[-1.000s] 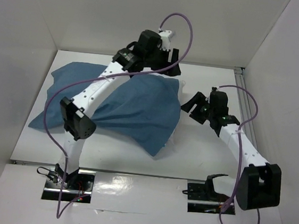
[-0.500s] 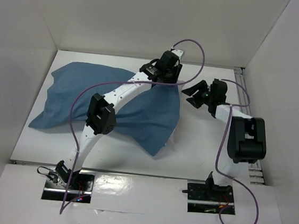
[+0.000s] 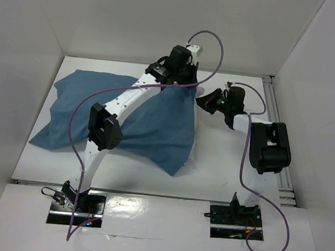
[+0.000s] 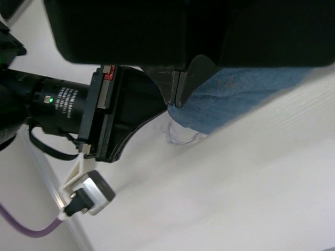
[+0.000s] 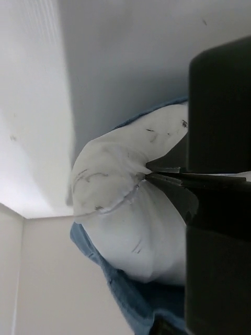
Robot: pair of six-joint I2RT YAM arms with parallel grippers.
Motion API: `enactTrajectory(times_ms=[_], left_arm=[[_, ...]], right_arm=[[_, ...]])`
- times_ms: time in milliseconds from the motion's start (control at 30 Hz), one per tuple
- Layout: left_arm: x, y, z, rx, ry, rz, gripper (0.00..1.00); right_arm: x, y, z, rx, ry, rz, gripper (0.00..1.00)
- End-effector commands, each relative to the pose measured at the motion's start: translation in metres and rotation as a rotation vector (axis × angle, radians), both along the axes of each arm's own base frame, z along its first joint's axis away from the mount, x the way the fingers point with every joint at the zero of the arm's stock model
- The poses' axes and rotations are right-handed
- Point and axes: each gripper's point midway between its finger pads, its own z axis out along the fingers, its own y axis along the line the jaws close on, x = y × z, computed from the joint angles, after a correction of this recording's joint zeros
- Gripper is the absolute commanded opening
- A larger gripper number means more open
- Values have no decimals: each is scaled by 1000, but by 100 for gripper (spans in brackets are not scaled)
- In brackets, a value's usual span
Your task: Put the pillow into the pillowcase
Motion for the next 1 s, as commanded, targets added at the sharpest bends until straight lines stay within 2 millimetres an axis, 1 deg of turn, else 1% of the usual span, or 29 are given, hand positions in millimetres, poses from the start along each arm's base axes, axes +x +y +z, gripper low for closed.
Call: enactTrajectory(times_ms=[0, 33, 67, 100, 133, 167, 200, 233, 267, 300, 367, 400, 433, 467, 500, 533, 567, 600, 633, 667, 700, 733, 767, 800, 833, 867, 900, 933, 967], left_arm=[[-47, -19, 114, -236, -103, -177, 0], [-60, -25, 114, -272, -66, -233, 0], [-66, -31, 132, -338, -101, -275, 0], [-75, -34, 143, -385, -106, -319, 0], [-94, -36, 162, -457, -84, -381, 0], [-104, -44, 164, -485, -70, -421, 0], [-118, -51, 181, -518, -84, -469, 0], [-124, -59, 185, -534, -78, -500, 0], [-141, -71, 198, -568, -67, -563, 0], [-150, -76, 203, -585, -55, -595, 0], [-168, -80, 220, -645, -28, -667, 0], [-177, -83, 223, -666, -13, -705, 0], [-181, -84, 225, -682, -1, -727, 0], [-190, -78, 236, -704, -7, -744, 0], [-188, -80, 230, -700, 4, -741, 0], [-191, -78, 230, -698, 7, -740, 0], [-189, -69, 237, -695, -27, -725, 0], [-179, -67, 226, -674, -19, -687, 0], [-165, -61, 219, -667, -13, -649, 0], [-157, -56, 212, -658, 3, -628, 0], [-134, -48, 203, -639, -15, -567, 0], [-122, -44, 188, -612, 20, -527, 0], [-112, -41, 179, -595, 38, -506, 0], [-92, -36, 163, -567, 39, -469, 8], [-85, -32, 148, -541, 76, -441, 17], [-82, -28, 150, -536, 66, -435, 29], [-79, -29, 143, -518, 66, -437, 40], [-78, -22, 151, -518, 39, -435, 61], [-79, -19, 150, -503, 32, -425, 68]], right_arm=[[-20, 27, 71, 43, -204, 85, 0], [-31, 36, 76, 46, -205, 108, 0], [-44, 38, 87, 51, -222, 102, 0], [-50, 40, 90, 47, -232, 89, 0], [-58, 44, 95, 60, -227, 82, 0], [-72, 52, 102, 69, -238, 88, 0], [-74, 54, 108, 66, -262, 66, 0], [-76, 58, 114, 75, -270, 60, 0], [-83, 69, 117, 77, -278, 74, 0], [-81, 76, 129, 74, -315, 78, 0], [-76, 84, 129, 48, -316, 82, 0], [-72, 92, 127, 48, -312, 95, 0], [-69, 91, 124, 45, -311, 86, 0], [-68, 92, 122, 56, -312, 83, 0], [-69, 92, 120, 65, -304, 81, 0], [-66, 89, 114, 54, -294, 53, 0], [-68, 88, 109, 56, -276, 51, 0], [-68, 82, 110, 57, -284, 39, 0], [-73, 80, 107, 55, -277, 39, 0], [-75, 75, 103, 48, -262, 30, 0], [-76, 69, 100, 30, -261, 24, 7], [-86, 65, 94, 2, -222, 29, 13], [-86, 55, 94, -28, -221, 2, 18], [-89, 44, 88, -81, -221, -13, 33], [-100, 31, 89, -125, -190, -35, 43], [-101, 19, 88, -171, -183, -75, 52], [-105, 7, 86, -232, -190, -86, 62], [-118, -9, 86, -275, -158, -114, 69], [-123, -22, 81, -319, -142, -149, 75]])
